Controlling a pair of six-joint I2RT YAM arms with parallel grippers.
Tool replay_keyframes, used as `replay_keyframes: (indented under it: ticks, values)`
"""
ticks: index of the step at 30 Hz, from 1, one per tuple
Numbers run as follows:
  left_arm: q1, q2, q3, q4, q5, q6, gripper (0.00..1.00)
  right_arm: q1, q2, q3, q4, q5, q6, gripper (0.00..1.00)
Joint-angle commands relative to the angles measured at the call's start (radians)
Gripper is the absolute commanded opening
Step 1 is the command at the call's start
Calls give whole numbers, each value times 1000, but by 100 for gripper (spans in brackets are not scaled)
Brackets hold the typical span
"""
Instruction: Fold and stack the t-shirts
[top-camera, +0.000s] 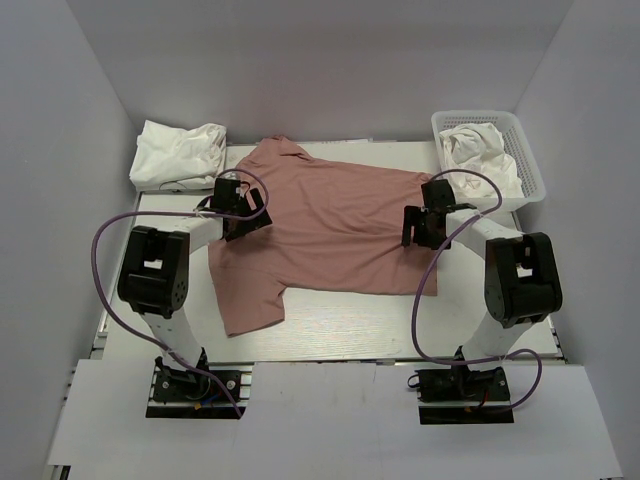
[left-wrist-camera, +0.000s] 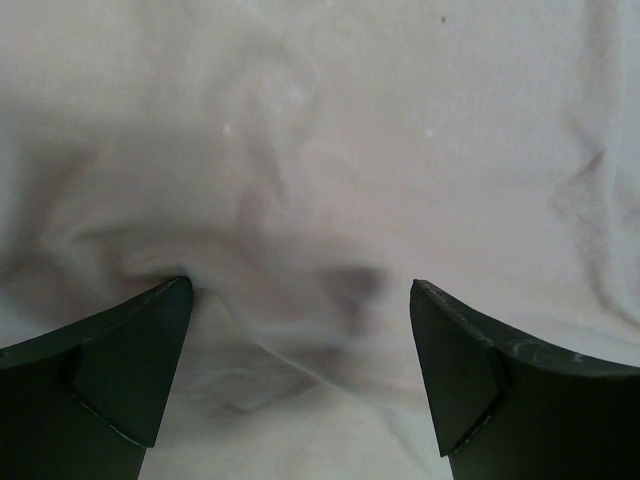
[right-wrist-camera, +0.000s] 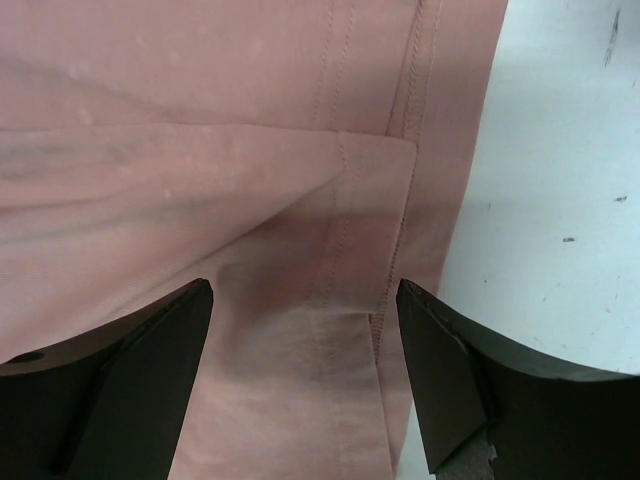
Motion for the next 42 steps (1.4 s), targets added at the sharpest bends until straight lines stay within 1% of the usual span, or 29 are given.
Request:
replay_keyframes:
  ticks: [1,4,7,8,11,13,14,15,16,17,18,21,22,23,27,31,34,37,38,39,40,41,42]
  values:
    - [-10,-64,-23,-44,51,4,100,-4,-34,-26,21,15,5,80]
    - [-10,-102,-12,-44,62,4,100,-4,-36,-46,41,5,-10,77]
    - [-10,-133,-3,-35,80,-6,100,-3,-24,-51,72,-32,-21,69]
    - [-10,-154,-3,-35,80,-6,100,-3,-21,-48,81,-32,-21,64]
    - [-10,-185,-15,-35,80,-6,100,1,-18,-39,78,-28,-12,54]
    - [-10,-203,-26,-35,71,-6,100,-3,-31,-36,72,15,2,45]
    - [-10,-216,-35,-35,71,-6,100,-1,-37,-37,67,28,5,38]
    - [-10,-216,-35,-35,60,-6,100,-1,-45,-36,63,49,3,35]
    - [-10,-225,-44,-35,60,-6,100,-1,-51,-34,57,64,8,25]
    - [-10,-225,-44,-44,51,-6,100,1,-57,-33,54,75,9,25]
    - [-10,-225,-44,-44,51,-6,100,-1,-64,-33,44,80,8,18]
    - [-10,-225,-44,-44,51,-6,100,-3,-74,-34,23,104,32,5]
    - [-10,-225,-44,-44,51,-6,100,-1,-76,-33,15,113,48,2]
    - [-10,-225,-44,-44,51,-6,100,-1,-80,-33,8,144,54,0]
    - [-10,-216,-44,-44,42,-6,100,-1,-90,9,-94,221,130,0]
    - [-10,-193,-44,-44,42,-6,100,-3,-110,32,-210,224,192,0]
    - [-10,-168,-44,-44,42,-6,100,-3,-136,24,-218,224,224,0]
    - [-10,-150,-44,-44,42,-6,100,-10,-102,35,-229,247,241,3]
    - [-10,-150,-33,-53,42,-6,100,-9,-43,49,-256,276,253,4]
    - [-10,-141,-33,-53,31,-6,100,-9,-18,88,-288,297,259,10]
    - [-10,-141,-33,-64,31,3,100,-7,-1,99,-302,308,270,22]
    - [-10,-141,-33,-64,22,4,100,-9,43,114,-324,321,284,59]
    - [-10,-141,-33,-64,22,4,100,-7,53,119,-333,331,290,69]
